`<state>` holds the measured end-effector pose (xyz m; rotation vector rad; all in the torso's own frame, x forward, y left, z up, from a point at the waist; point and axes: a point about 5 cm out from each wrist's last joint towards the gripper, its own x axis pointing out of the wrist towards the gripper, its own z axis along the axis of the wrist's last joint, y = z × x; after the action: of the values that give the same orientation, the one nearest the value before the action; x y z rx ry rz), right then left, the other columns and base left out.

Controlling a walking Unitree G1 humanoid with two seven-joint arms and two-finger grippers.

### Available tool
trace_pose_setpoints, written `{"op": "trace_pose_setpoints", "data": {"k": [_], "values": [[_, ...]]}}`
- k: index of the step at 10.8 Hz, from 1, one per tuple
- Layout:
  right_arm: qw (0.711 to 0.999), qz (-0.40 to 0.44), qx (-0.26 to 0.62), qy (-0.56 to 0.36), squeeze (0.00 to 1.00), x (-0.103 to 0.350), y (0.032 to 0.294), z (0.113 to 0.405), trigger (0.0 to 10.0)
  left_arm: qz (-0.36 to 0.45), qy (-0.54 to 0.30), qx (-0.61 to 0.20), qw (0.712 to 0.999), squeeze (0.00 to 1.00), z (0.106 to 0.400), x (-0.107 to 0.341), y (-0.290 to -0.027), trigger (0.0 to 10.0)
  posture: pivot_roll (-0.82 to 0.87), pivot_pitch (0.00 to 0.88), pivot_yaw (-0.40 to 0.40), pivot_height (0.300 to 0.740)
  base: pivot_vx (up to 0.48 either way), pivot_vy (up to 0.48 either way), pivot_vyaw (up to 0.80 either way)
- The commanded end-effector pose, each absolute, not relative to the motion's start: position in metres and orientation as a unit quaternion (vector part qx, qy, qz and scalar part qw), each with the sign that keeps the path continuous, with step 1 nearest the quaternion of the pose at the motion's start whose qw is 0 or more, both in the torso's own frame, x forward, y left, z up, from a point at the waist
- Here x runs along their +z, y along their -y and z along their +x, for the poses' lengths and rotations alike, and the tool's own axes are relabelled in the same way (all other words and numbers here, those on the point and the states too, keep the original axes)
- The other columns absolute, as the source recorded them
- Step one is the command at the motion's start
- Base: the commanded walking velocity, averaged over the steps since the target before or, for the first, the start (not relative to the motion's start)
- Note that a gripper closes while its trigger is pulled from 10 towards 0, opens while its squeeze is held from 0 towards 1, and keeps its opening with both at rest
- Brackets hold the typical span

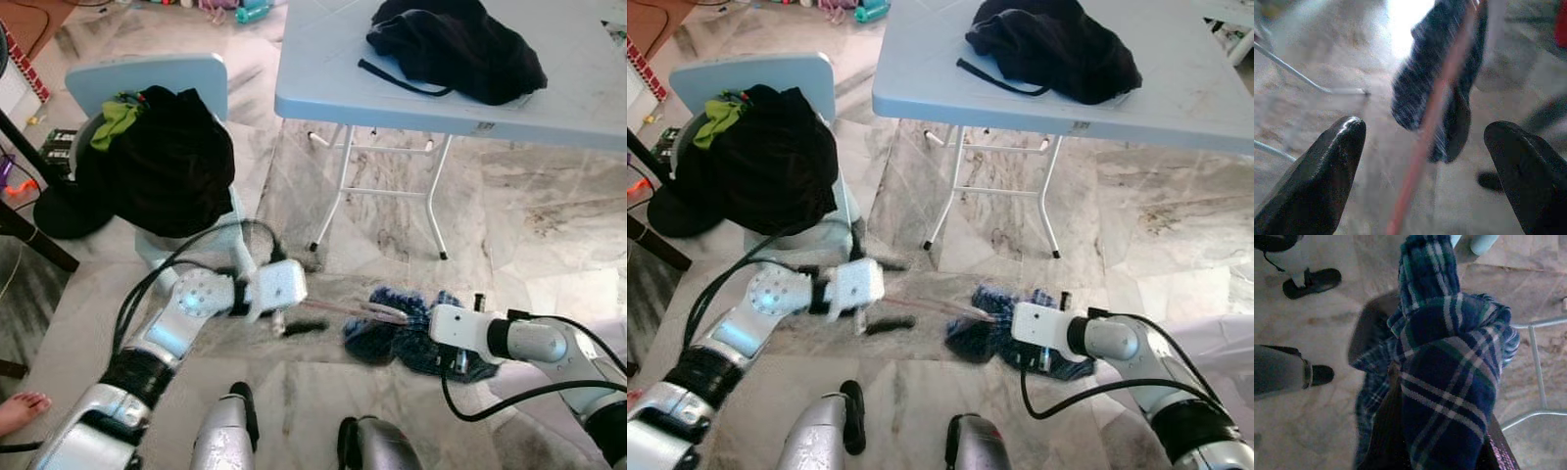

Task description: Hang hanger

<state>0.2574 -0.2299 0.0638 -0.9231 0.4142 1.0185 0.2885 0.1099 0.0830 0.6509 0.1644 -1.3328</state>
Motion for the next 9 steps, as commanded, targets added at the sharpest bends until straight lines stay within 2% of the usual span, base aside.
{"op": "trace_pose_setpoints", "data": {"k": [1, 3, 4, 5, 9], "values": [[0.765, -0.418, 0.459, -0.173, 0.00, 0.073, 0.230, 0.262, 10.0, 0.294, -0.096, -0.617, 0.723, 0.00, 0.283, 0.073, -0.109, 10.0, -0.08, 0.228, -0.047, 0.740, 0.000, 0.000, 0.00], [0.761, -0.424, 0.462, -0.165, 0.00, 0.079, 0.233, 0.265, 10.0, 0.286, -0.109, -0.616, 0.726, 0.00, 0.282, 0.068, -0.109, 10.0, -0.07, 0.227, -0.046, 0.740, 0.000, 0.000, 0.00], [0.758, -0.412, 0.480, -0.161, 0.00, 0.082, 0.231, 0.262, 10.0, 0.283, -0.112, -0.611, 0.731, 0.00, 0.285, 0.066, -0.110, 6.9, -0.08, 0.225, -0.047, 0.740, 0.000, 0.000, 0.00], [0.751, -0.414, 0.488, -0.161, 0.00, 0.082, 0.230, 0.261, 10.0, 0.275, -0.114, -0.612, 0.733, 0.00, 0.287, 0.067, -0.111, 0.0, -0.08, 0.225, -0.047, 0.740, 0.000, 0.000, 0.00], [0.740, -0.411, 0.507, -0.160, 0.00, 0.079, 0.225, 0.256, 10.0, 0.285, -0.106, -0.607, 0.734, 0.00, 0.294, 0.071, -0.111, 0.0, -0.07, 0.221, -0.047, 0.740, 0.000, 0.000, 0.00]]}}
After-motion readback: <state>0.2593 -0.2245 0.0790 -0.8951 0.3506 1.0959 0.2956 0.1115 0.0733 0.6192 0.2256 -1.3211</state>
